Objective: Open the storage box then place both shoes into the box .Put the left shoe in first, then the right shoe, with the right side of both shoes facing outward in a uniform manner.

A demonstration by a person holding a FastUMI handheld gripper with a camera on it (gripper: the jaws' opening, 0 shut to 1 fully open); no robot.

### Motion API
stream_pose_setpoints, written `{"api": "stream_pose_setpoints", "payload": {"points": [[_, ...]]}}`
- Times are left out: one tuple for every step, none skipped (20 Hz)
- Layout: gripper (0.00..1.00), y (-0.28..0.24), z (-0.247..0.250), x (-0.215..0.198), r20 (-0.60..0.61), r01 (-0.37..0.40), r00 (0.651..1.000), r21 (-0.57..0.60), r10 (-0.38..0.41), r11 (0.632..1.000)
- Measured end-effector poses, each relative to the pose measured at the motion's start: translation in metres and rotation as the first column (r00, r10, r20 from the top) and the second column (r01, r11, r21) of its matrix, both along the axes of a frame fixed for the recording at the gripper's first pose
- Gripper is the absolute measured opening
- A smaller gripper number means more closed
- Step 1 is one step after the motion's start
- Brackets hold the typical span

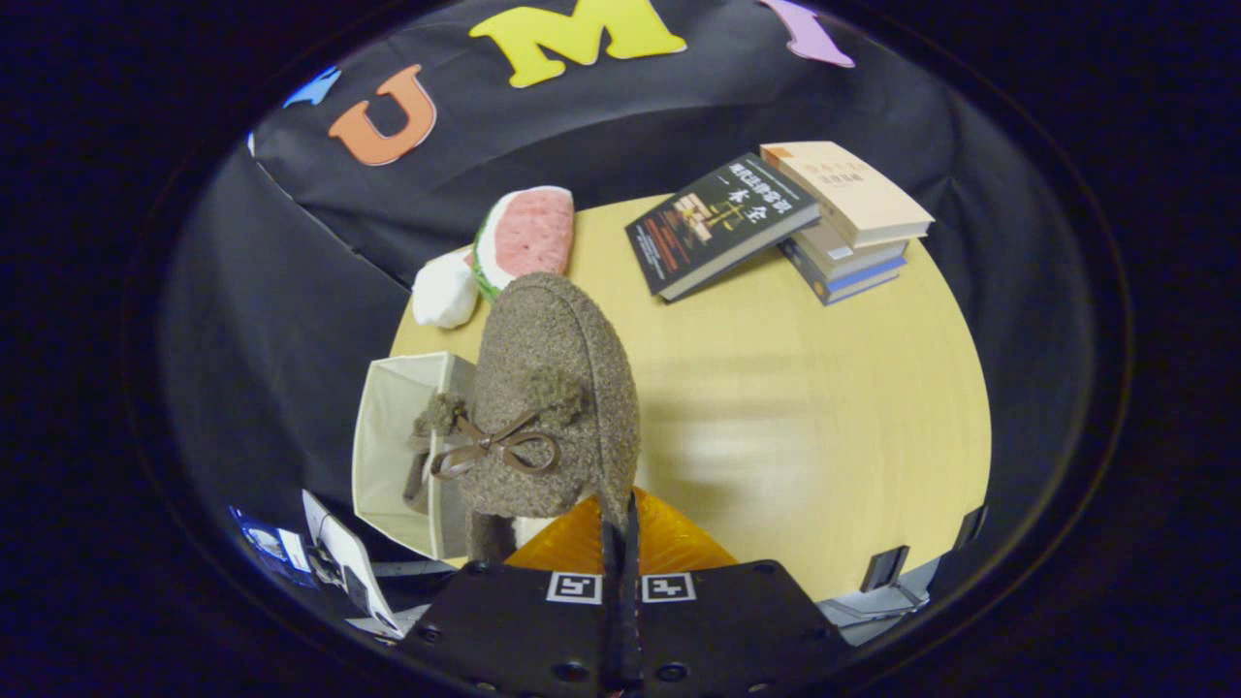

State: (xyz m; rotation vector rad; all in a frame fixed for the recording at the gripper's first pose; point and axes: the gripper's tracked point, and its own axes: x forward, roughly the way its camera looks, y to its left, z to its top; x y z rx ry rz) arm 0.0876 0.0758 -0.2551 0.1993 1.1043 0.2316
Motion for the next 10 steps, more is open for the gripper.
{"api": "stream_pose_setpoints", "payload": {"points": [[0.00, 0.022, 0.009, -0.001, 0.002, -0.013, 1.000, 0.008, 0.013, 1.000], [0.00, 0.042, 0.015, -0.001, 0.006, -0.027, 1.000, 0.016, 0.027, 1.000], [0.00, 0.061, 0.021, -0.001, 0.011, -0.039, 0.999, 0.019, 0.038, 0.999], [0.00, 0.078, 0.024, -0.002, 0.015, -0.050, 0.999, 0.015, 0.050, 0.999], [0.00, 0.099, 0.027, -0.004, 0.018, -0.060, 0.998, 0.009, 0.060, 0.998], [0.00, 0.120, 0.027, -0.005, 0.018, -0.069, 0.997, 0.010, 0.069, 0.998], [0.00, 0.141, 0.025, -0.008, 0.009, -0.073, 0.997, 0.018, 0.072, 0.997], [0.00, 0.162, 0.018, -0.012, -0.012, -0.070, 0.997, 0.026, 0.070, 0.997], [0.01, 0.181, 0.010, -0.015, -0.037, -0.067, 0.997, 0.034, 0.068, 0.997], [0.00, 0.198, -0.001, -0.017, -0.064, -0.058, 0.996, 0.037, 0.060, 0.998]]}}
